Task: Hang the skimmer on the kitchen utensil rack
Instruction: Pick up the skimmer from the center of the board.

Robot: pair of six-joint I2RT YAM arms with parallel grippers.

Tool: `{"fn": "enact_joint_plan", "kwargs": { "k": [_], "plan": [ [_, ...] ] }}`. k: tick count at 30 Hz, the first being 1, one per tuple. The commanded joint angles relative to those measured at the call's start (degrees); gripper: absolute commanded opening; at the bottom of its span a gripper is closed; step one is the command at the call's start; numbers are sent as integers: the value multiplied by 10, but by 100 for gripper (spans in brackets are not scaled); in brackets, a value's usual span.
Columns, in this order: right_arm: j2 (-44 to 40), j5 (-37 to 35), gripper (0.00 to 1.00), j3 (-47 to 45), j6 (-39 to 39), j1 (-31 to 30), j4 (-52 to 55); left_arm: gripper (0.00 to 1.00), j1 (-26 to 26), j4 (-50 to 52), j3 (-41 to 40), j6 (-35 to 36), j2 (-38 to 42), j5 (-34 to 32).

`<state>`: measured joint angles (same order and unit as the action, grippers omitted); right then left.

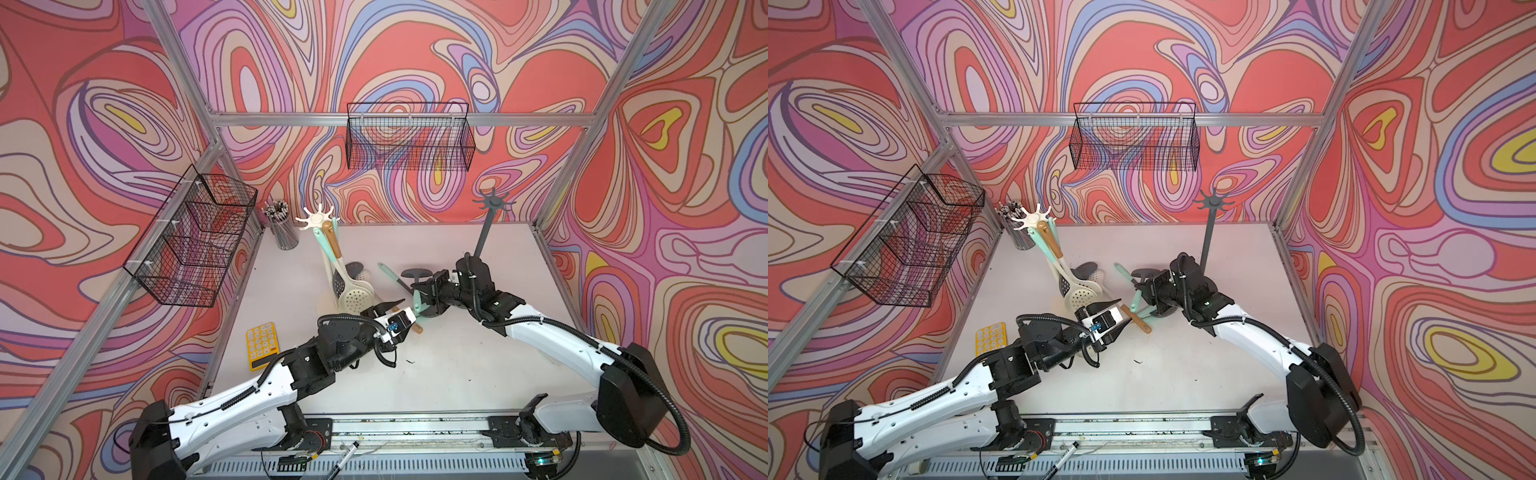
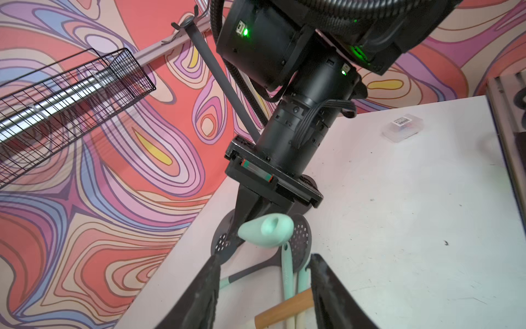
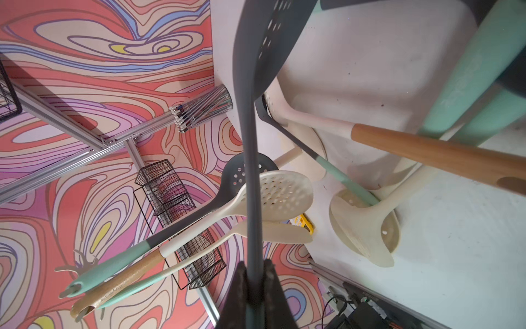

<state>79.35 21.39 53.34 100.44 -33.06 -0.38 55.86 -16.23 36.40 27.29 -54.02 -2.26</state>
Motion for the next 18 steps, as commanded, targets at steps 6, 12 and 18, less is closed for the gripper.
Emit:
{"fn": "enact_joint_plan", "kwargs": {
  "k": [6,12,18],
  "plan": [
    [37,29,0,21,98,11,-103,34,-68,-63,24,10,-27,80],
    [56,36,0,22,117,11,-129,32,-78,-55,39,19,-42,111],
    [67,41,0,21,128,11,-147,38,-79,-31,53,32,-60,124]
  ]
}}
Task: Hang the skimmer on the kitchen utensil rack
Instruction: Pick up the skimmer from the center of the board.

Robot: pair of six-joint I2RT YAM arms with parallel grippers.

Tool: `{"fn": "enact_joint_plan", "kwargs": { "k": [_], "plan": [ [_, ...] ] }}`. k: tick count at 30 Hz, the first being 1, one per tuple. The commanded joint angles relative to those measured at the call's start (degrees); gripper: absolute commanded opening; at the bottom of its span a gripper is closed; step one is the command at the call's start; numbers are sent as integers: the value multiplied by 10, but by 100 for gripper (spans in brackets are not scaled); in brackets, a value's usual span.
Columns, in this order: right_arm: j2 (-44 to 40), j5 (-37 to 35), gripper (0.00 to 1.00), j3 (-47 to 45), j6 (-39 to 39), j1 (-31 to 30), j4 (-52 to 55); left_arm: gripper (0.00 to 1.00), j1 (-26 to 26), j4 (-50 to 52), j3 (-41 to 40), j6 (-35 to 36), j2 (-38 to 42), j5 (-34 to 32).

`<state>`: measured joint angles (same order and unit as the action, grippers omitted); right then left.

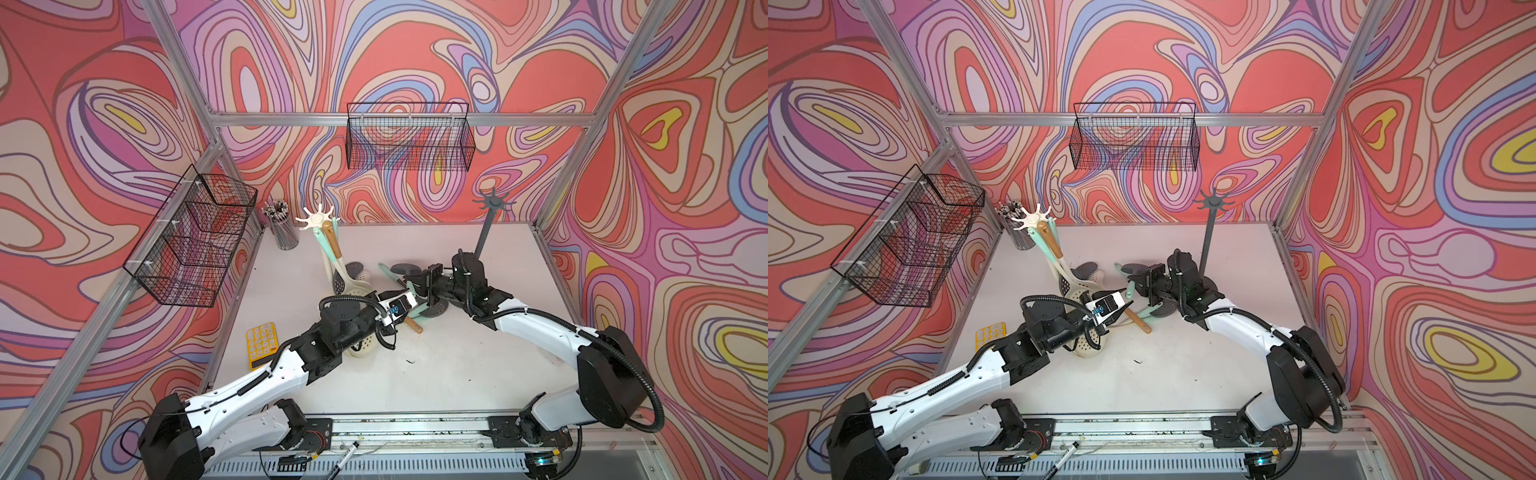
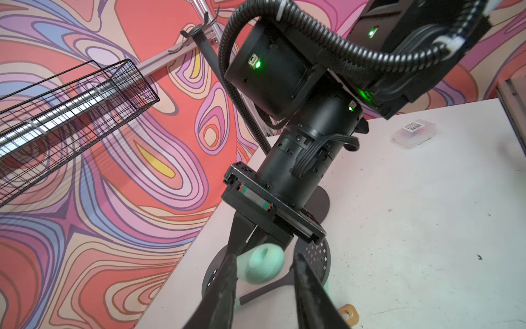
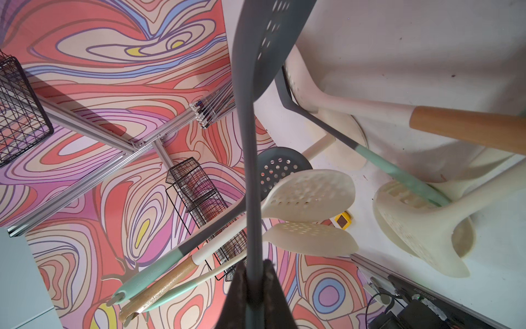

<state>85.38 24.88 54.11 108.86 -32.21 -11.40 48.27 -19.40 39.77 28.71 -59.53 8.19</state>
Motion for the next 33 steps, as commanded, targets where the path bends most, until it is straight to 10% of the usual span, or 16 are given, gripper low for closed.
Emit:
{"fn": "enact_joint_plan", "kwargs": {
  "k": [1,25,33],
  "plan": [
    [8,7,0,15,44,2,-38,38,-2,-4,18,18,-8,16],
    [23,17,1,15,59,2,-86,0,-26,-29,46,17,-70,12],
    [32,23,30,11,19,1,-113,0,-30,4,63,18,-70,-47]
  ]
}}
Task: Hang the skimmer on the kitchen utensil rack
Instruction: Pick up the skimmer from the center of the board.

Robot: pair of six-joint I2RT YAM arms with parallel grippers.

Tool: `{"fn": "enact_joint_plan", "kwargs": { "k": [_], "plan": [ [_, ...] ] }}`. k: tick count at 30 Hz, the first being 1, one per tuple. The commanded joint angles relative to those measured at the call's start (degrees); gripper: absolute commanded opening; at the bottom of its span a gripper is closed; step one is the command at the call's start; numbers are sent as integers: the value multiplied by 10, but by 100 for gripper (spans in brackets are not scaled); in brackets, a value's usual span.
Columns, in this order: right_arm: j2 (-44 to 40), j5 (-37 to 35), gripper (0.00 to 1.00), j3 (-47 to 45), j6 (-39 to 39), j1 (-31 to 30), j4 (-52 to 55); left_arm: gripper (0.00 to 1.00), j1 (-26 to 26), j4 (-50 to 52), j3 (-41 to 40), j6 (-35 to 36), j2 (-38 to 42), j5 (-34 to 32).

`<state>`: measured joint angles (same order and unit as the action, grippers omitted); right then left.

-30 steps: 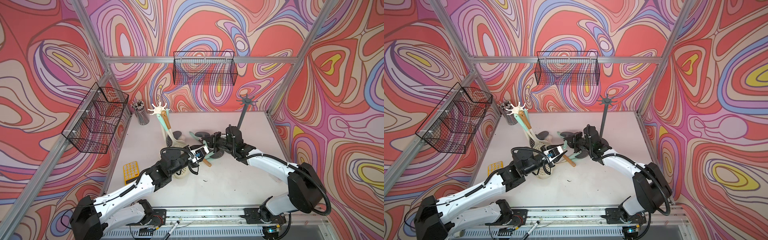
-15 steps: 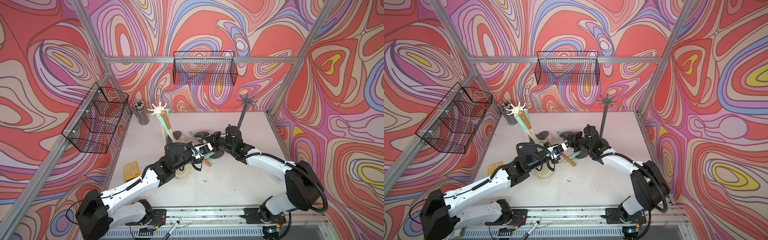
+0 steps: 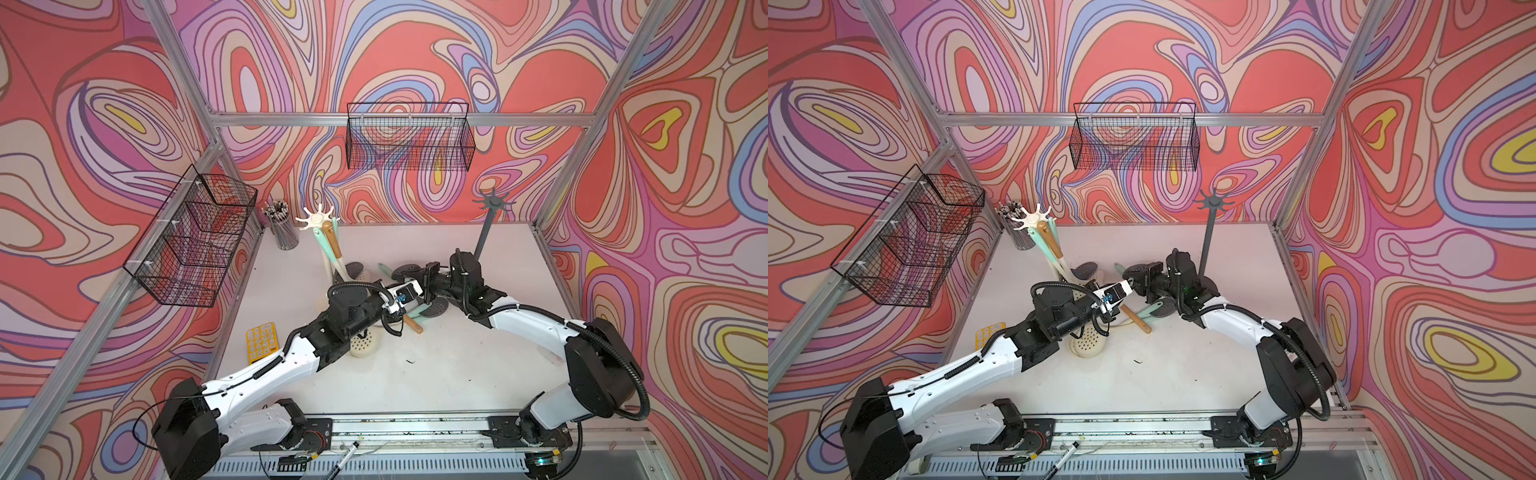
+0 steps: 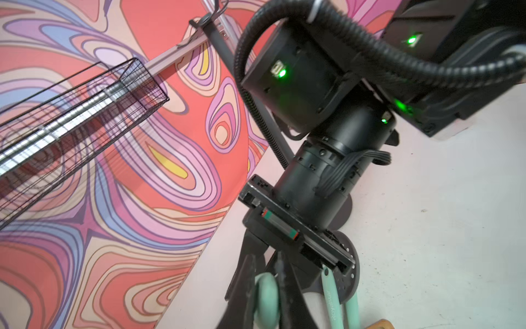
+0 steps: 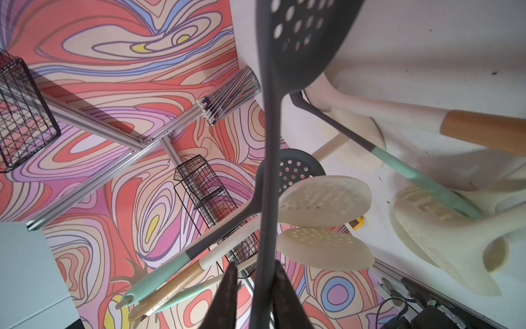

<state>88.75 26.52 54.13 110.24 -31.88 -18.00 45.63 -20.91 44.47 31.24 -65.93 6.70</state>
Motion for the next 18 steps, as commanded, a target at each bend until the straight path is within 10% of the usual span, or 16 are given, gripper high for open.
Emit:
{"fn": "enact_joint_plan", "kwargs": {
  "k": [1,12,18],
  "plan": [
    [-6,7,33,11,-6,-2,-40,0,-5,24,20,-10,-6,-43],
    [-100,-43,55,11,-240,-2,71,0,-47,77,60,-84,-6,-79],
    [-161,-119,55,-36,-520,-2,22,0,-78,109,86,-163,-1,-53]
  ]
}}
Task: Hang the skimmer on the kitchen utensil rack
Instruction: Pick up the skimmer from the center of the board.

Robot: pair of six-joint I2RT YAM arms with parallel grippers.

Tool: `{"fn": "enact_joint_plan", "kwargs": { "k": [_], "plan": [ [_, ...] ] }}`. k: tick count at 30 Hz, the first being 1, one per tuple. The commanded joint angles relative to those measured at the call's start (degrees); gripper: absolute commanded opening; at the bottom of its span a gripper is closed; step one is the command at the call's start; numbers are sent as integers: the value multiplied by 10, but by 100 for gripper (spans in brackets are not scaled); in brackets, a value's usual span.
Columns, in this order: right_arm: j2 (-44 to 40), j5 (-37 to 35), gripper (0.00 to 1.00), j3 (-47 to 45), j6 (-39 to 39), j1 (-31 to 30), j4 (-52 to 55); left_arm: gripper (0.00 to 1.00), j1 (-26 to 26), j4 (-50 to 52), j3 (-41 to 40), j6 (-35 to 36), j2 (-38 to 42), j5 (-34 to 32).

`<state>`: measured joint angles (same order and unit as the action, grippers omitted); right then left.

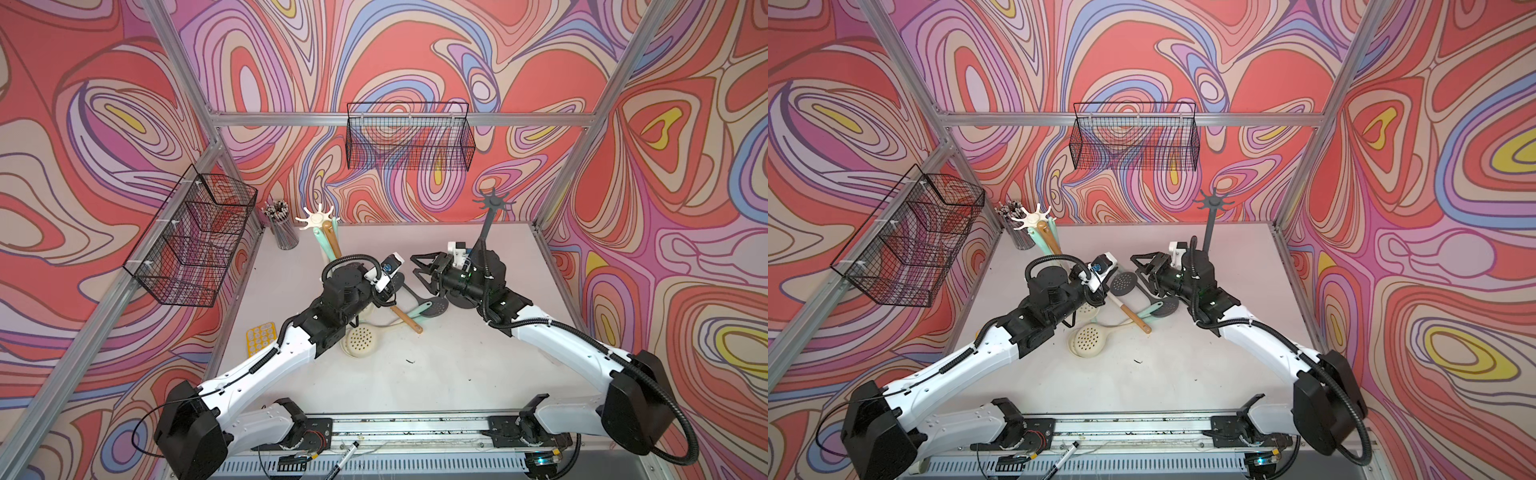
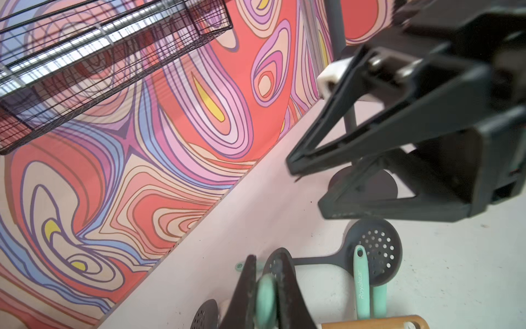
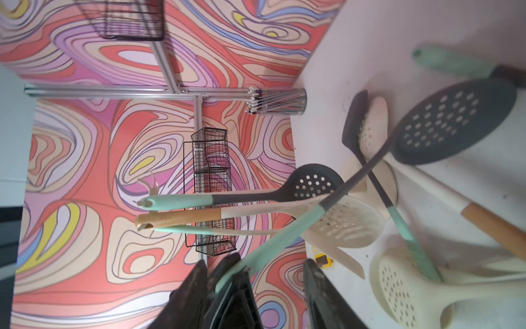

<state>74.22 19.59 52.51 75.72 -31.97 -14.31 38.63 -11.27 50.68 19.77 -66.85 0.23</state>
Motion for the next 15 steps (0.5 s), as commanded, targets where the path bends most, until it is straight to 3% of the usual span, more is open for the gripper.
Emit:
{"fn": "enact_joint_plan", "kwargs": {
  "k": [1,8,15],
  "plan": [
    [-20,-56,55,-24,-231,-1,-16,0,-9,19,30,-57,7,10],
    [-15,-64,54,-69,-487,-1,-91,0,-27,56,86,-133,-11,-8],
    [46,-25,53,-114,-647,-1,-234,0,-29,135,171,-204,-35,-55]
  ]
}}
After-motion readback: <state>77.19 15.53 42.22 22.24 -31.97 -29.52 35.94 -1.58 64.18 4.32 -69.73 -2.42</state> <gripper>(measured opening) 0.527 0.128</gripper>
